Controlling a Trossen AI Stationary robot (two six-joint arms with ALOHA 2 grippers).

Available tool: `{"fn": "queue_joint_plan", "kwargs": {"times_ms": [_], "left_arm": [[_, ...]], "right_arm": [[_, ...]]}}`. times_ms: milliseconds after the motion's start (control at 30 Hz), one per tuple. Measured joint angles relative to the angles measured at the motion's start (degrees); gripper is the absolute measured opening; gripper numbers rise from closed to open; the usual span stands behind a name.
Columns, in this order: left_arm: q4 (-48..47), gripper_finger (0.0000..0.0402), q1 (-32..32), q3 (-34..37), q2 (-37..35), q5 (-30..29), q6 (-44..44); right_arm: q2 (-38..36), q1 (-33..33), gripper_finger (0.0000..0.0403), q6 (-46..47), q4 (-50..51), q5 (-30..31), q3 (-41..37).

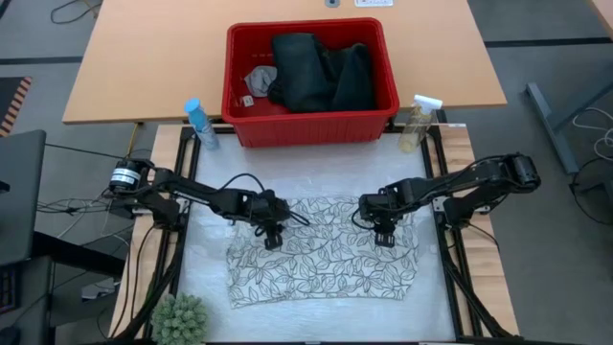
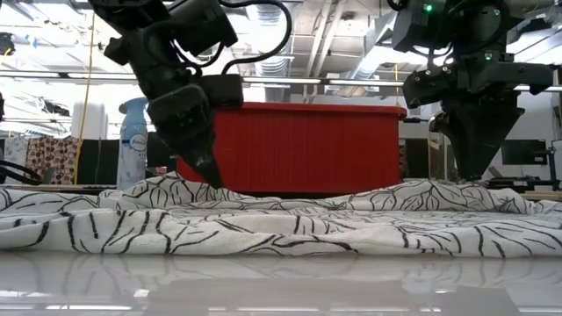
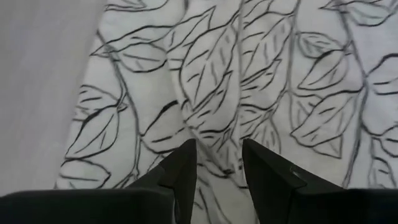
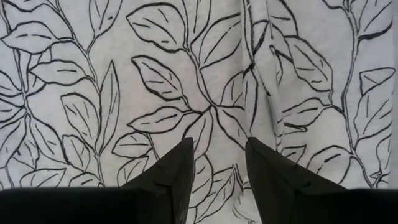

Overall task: Fold laundry
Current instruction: Fold the white-patterned shirt

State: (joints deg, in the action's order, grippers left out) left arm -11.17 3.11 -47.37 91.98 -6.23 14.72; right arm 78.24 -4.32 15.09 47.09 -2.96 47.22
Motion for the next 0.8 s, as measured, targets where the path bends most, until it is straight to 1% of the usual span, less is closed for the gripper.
{"fn": "queue_joint_plan", "kwargs": {"times_ms": [533,633,800], "left_arm": [[-1.4,0.0036,0.0,0.0,0.0,0.4,0.8],[-1.4,0.0009,0.0,0.0,0.0,1.4,0.8],[-1.4,0.0001,0.4,0.0,0.0,4.7,1.9]], "right_arm": [[0.0,0.0,0.017,0.0,0.1,0.0,0.0],[0.0,0.0,0.017,0.0,0.2,0.0,0.0],[0.0,-0.2,0.017,0.0,0.2,0.0,0.0]]}}
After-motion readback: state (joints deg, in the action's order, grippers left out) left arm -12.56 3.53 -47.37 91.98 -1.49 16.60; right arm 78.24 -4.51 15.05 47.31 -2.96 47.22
